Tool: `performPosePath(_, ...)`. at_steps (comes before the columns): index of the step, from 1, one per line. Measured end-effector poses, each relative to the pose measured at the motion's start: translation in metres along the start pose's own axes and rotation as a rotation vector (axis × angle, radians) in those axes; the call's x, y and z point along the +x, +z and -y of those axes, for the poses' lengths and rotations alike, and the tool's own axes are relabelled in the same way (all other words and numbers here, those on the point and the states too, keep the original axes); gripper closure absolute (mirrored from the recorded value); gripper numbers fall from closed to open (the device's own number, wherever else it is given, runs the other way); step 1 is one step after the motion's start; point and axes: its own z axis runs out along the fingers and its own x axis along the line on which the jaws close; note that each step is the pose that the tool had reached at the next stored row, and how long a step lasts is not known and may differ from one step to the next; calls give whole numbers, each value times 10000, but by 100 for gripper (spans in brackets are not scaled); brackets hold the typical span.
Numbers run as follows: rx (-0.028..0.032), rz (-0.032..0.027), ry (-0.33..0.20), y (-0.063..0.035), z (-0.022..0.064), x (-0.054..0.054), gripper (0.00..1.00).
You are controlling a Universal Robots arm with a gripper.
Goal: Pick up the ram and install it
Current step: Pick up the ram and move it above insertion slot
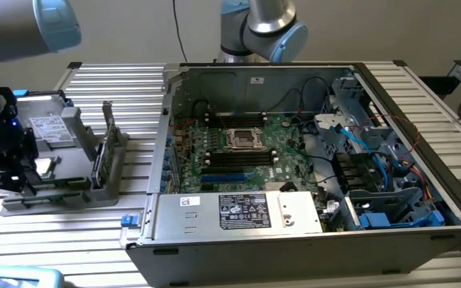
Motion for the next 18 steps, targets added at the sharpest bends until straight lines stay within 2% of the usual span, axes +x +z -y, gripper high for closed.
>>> performPosePath(16, -8, -8, -127, 288, 51, -9, 64)
performPosePath(18, -8, -14, -145, 299, 52, -9, 64)
